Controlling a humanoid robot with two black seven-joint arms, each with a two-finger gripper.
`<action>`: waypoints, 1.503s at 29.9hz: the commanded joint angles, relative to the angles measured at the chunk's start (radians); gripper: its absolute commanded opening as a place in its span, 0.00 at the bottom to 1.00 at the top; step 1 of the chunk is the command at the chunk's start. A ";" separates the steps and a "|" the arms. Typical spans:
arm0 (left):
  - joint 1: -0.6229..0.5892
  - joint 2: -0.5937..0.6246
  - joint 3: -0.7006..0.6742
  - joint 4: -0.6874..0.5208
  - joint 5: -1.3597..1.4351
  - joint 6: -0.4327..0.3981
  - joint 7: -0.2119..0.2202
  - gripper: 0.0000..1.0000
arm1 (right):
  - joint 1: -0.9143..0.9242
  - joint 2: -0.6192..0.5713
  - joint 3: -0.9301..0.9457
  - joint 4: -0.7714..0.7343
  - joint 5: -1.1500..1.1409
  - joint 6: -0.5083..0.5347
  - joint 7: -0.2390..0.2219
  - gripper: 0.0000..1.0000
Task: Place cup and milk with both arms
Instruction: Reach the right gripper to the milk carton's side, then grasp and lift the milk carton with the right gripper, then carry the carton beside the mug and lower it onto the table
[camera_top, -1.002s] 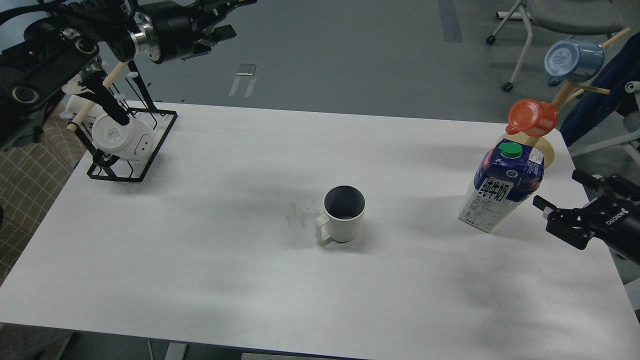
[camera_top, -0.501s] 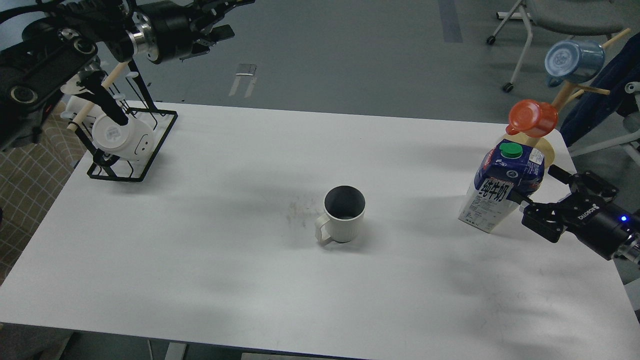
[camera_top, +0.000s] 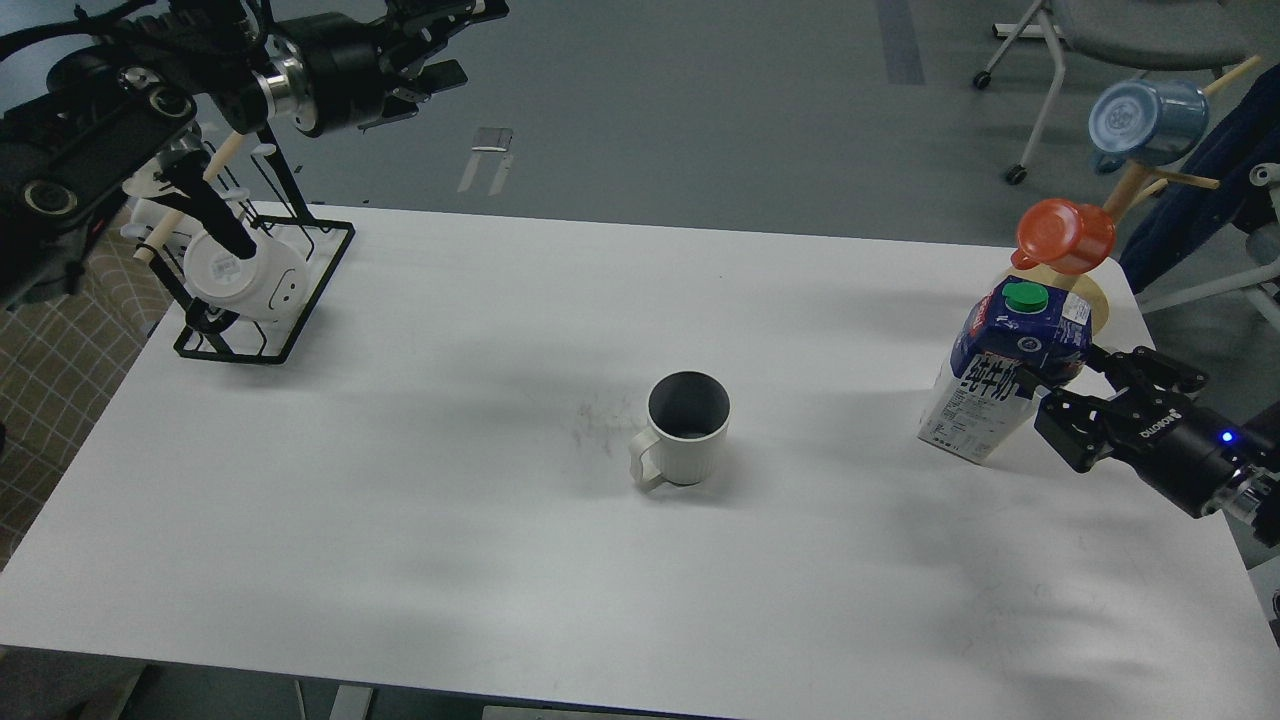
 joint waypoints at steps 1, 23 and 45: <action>0.001 0.001 0.000 0.000 0.000 0.000 0.000 0.98 | 0.014 0.016 0.000 -0.001 0.000 0.000 0.000 0.61; 0.001 0.003 0.001 0.000 0.000 0.000 0.000 0.98 | 0.022 0.008 0.020 0.058 0.014 0.000 0.000 0.02; 0.001 0.003 0.003 0.000 0.001 0.000 0.000 0.98 | 0.068 0.059 -0.017 0.251 -0.034 0.004 0.000 0.05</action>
